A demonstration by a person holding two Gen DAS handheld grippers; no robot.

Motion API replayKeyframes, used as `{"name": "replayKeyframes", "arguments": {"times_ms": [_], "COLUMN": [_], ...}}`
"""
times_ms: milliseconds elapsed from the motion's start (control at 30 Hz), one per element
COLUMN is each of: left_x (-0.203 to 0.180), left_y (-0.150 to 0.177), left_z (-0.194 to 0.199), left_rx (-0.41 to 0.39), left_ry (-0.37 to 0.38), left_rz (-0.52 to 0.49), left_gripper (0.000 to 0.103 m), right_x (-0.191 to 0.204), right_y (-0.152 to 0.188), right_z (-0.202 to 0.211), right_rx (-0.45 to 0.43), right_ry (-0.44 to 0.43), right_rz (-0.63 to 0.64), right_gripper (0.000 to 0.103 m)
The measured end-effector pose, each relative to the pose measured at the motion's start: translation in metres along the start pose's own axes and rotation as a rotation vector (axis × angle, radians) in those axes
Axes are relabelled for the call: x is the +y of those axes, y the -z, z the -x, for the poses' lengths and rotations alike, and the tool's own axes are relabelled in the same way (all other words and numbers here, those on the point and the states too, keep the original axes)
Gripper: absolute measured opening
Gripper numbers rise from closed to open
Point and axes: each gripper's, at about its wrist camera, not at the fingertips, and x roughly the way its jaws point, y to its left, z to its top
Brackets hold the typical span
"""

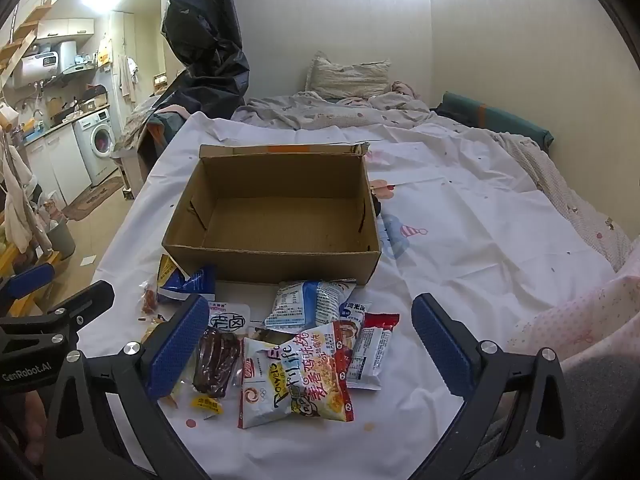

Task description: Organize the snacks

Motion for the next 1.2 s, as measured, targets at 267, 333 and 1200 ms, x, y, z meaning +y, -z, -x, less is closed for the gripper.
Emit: {"name": "replayKeyframes", "arguments": {"times_ms": [267, 333, 1200], "left_x": [-0.0004, -0.0010, 0.0013], "left_y": [-0.0002, 0.0003, -0.0012], "left_z": [-0.0001, -0.0007, 0.0041], "left_rx": [0.000, -0.002, -0.003], "left_ry": [-0.004, -0.007, -0.004], "left_rz": [0.004, 0.004, 0.006], "left_gripper": [0.103, 0.103, 0.103], "right_x": [0.0008, -0.0007, -0.0011], "right_y": [0.0005, 0.0009, -0.0014], "right_z": [-0.0007, -0.0016, 0.0019], "right_rx": [0.005, 0.003, -0.012], "right_ry": [-0.004, -0.005, 0.016], "right_rz": [0.003, 0.002, 0.001], "right_gripper": [0.103, 0.103, 0.103]}}
